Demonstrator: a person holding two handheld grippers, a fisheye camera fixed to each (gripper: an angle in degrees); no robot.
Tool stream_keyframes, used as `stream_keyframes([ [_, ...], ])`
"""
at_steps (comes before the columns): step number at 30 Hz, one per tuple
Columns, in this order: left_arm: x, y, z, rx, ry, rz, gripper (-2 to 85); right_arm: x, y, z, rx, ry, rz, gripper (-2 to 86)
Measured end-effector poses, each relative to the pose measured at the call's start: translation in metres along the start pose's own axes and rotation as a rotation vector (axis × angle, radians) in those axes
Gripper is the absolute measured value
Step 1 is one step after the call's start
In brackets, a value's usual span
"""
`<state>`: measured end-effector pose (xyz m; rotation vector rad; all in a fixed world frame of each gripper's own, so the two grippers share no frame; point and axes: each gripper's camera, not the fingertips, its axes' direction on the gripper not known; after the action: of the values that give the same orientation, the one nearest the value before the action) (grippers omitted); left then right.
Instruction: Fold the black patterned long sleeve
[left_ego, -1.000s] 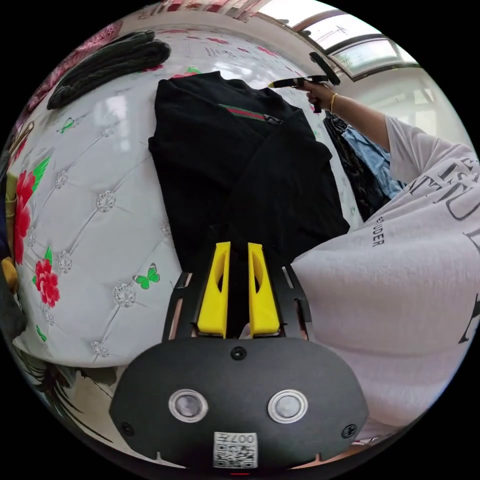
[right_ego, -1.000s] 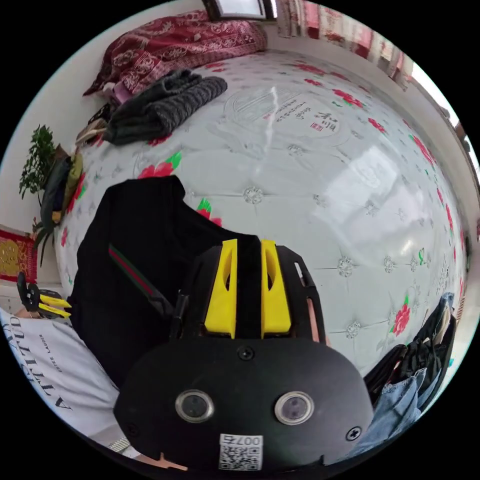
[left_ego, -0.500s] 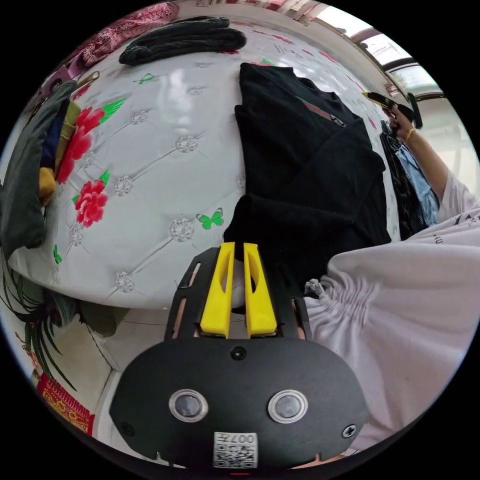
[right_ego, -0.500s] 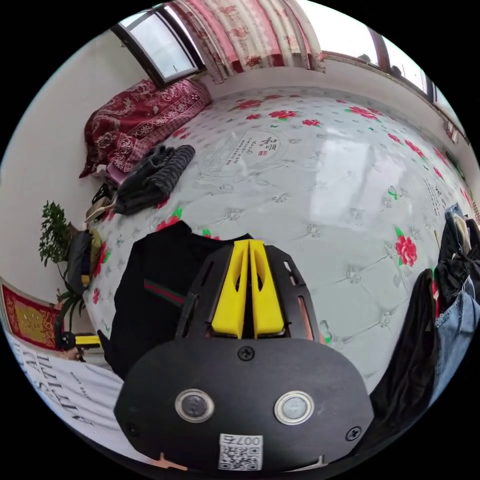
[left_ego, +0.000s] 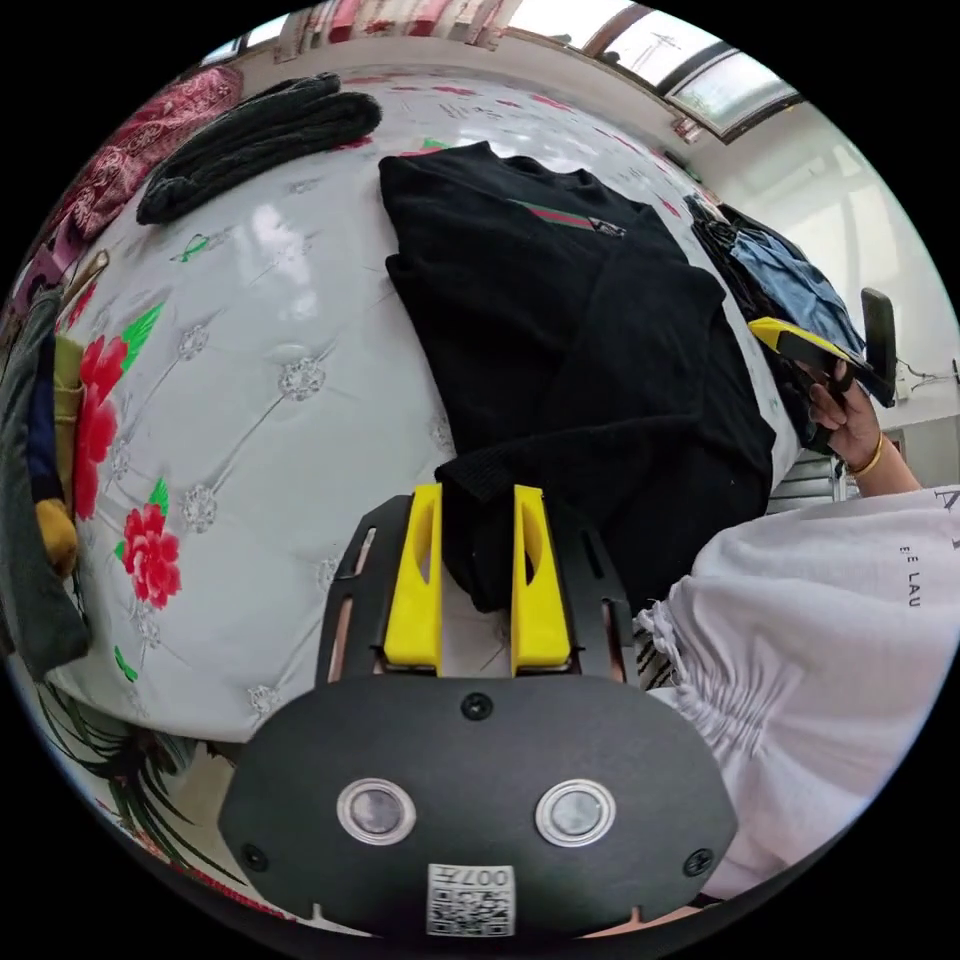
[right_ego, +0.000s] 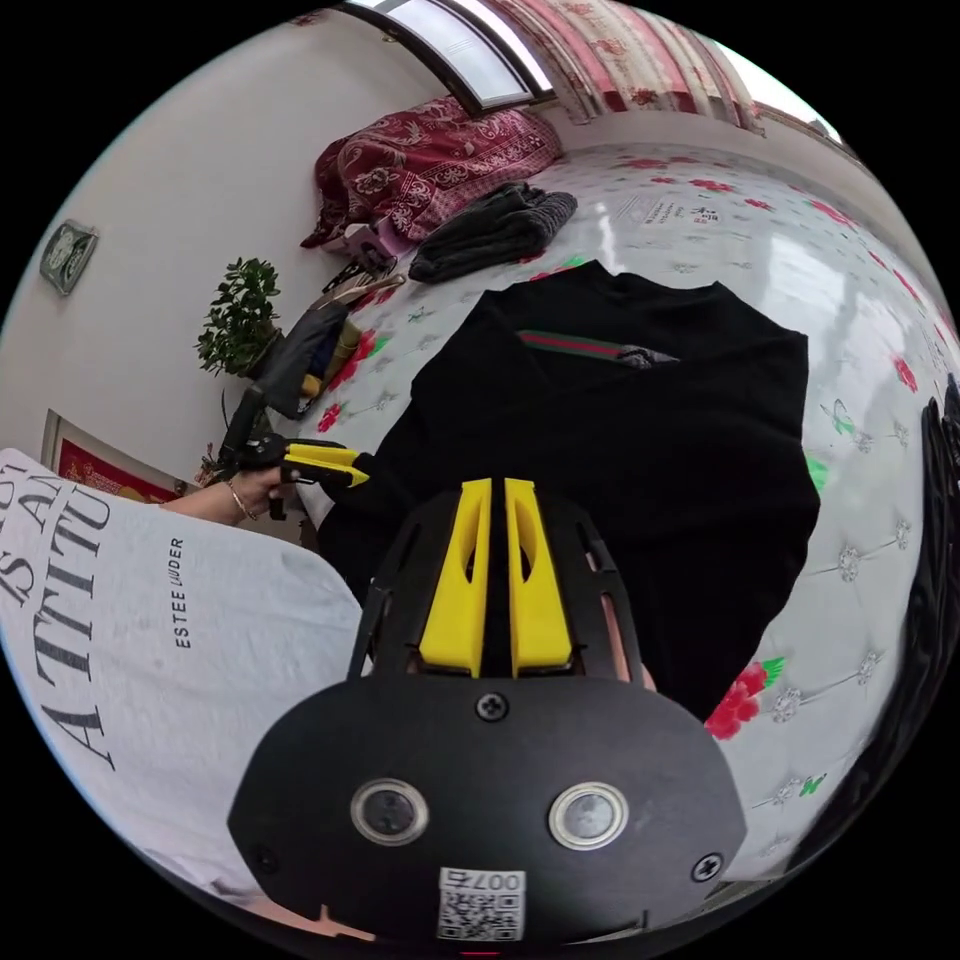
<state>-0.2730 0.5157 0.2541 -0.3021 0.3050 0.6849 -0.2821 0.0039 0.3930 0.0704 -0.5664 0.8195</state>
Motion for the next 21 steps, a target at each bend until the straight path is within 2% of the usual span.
stream_keyframes([
  [3, 0.024, 0.010, -0.026, 0.070, -0.059, 0.080, 3.0, -0.015, 0.009, -0.019, 0.021, 0.008, 0.015, 0.2],
  [8, 0.072, 0.080, -0.075, 0.199, -0.046, 0.207, 2.3, -0.009, 0.055, -0.071, 0.032, 0.097, 0.135, 0.7],
  [11, 0.101, 0.130, -0.067, 0.137, -0.035, 0.249, 4.5, 0.006, 0.096, -0.097, 0.027, 0.118, 0.242, 1.9],
  [13, 0.106, 0.165, -0.051, 0.067, -0.039, 0.173, 5.6, 0.017, 0.122, -0.109, 0.006, 0.122, 0.309, 3.1],
  [18, 0.066, 0.204, -0.022, 0.067, 0.046, -0.159, 9.3, 0.051, 0.185, -0.131, -0.061, 0.108, 0.462, 6.3],
  [21, 0.057, 0.194, 0.009, 0.013, 0.034, -0.187, 12.0, 0.072, 0.208, -0.139, -0.118, 0.085, 0.525, 8.3],
])
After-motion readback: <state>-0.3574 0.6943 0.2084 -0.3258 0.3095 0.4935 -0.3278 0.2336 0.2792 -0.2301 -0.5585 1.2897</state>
